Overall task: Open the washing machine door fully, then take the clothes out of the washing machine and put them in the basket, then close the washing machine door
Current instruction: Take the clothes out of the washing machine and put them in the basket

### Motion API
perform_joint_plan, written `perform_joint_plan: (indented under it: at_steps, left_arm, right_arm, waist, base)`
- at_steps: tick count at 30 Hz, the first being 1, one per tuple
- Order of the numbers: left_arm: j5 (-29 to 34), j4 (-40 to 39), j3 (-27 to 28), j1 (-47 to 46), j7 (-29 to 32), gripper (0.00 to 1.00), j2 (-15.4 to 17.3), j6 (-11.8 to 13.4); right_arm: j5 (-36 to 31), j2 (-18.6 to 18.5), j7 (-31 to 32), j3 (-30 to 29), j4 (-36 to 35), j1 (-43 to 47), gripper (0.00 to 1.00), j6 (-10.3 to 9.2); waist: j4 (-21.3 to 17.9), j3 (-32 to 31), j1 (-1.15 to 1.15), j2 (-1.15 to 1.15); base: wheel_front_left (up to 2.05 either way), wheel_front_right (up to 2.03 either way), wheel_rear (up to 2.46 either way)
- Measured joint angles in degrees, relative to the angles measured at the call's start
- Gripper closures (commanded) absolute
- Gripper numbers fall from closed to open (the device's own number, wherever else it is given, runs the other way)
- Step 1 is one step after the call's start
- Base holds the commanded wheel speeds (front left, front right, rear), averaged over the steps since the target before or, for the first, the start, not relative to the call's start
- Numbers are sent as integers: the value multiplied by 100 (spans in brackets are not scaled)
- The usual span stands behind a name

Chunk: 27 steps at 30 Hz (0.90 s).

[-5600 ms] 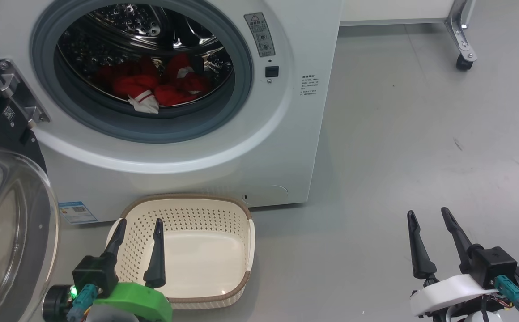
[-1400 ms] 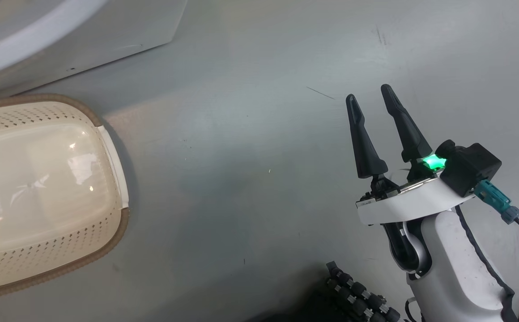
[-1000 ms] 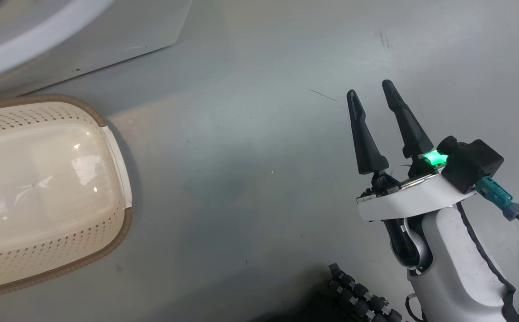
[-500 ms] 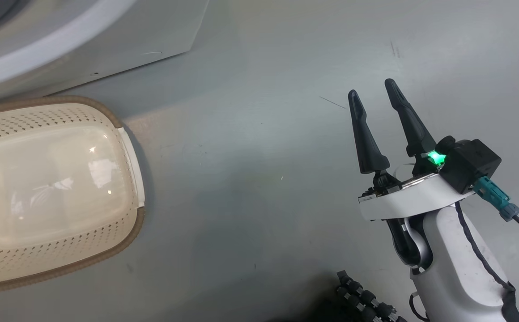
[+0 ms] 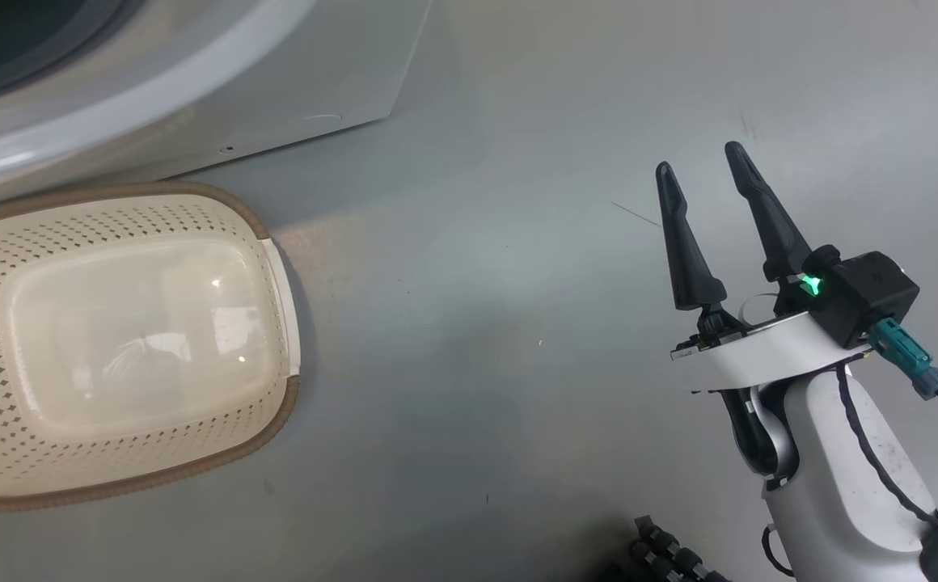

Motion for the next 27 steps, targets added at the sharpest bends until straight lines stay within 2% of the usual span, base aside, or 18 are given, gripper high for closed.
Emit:
perform_joint_plan:
  at_steps: [17,27]
  left_arm:
    - [-24,-649,-67,1432,-1514,100,-736,-12]
    - [7,-1104,-171,2057,-2173,100,-1027,64]
  right_arm:
    - [-274,-111,0,-352,156,354,0,-49]
    - [-332,-133,0,-424,240,621,0,-49]
  waist:
    - [431,-752,0,0]
    - [687,-1321,0,0]
  base:
    - [0,0,0]
    - [0,0,0]
